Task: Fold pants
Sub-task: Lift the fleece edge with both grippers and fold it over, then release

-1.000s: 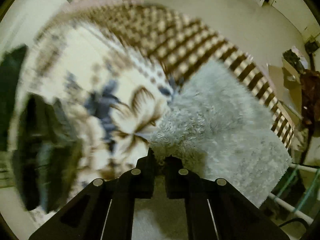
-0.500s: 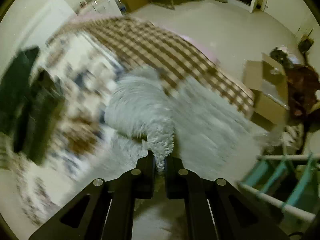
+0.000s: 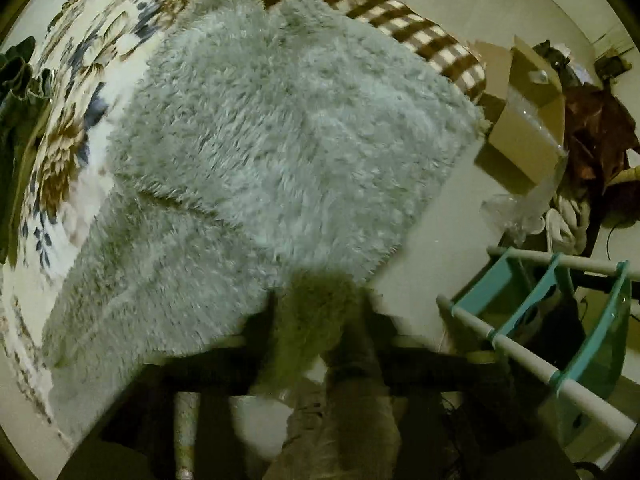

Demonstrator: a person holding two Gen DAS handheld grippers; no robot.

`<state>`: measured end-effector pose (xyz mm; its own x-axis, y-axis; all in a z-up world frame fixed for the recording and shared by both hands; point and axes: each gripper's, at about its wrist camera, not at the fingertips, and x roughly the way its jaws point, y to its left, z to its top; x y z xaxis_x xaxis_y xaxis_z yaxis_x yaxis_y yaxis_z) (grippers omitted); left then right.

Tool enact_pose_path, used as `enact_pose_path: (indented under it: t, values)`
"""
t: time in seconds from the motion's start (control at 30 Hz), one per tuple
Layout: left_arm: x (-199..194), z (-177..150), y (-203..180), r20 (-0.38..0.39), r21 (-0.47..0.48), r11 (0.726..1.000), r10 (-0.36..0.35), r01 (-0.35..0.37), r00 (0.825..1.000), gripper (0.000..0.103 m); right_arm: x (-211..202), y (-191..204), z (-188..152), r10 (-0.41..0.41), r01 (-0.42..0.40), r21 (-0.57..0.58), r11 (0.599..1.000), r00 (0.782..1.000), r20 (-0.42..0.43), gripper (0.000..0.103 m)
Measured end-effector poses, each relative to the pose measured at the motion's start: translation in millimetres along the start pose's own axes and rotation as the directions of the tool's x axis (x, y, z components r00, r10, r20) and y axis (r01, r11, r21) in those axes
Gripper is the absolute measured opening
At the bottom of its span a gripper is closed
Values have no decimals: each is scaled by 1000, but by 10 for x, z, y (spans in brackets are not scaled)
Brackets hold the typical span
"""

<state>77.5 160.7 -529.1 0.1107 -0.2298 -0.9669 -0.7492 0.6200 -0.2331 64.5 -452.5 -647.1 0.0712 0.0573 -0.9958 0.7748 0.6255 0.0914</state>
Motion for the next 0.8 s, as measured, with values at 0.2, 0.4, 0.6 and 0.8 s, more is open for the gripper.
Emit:
enact_pose_path:
  t: [0.2, 0.4, 0.6, 0.8]
  values:
    - [-400, -212, -605, 172, 202, 979, -8, -28, 985, 72, -431, 141, 174, -13, 36, -150, 988, 988, 155, 85]
    - [-126, -575, -1373, 160, 412, 911, -35, -35, 987, 78, -202, 1135, 425, 21, 78, -441, 894, 976, 215, 89]
    - [212, -1121, -1968, 104, 536, 844, -39, -22, 994, 78, 87, 1346, 542, -190, 383, -509, 771, 901, 391, 52]
    - [496, -1517, -2168, 37, 585, 811, -14, -11, 999, 78, -49, -551, 1296, -281, 288, -16, 958, 943, 178, 45]
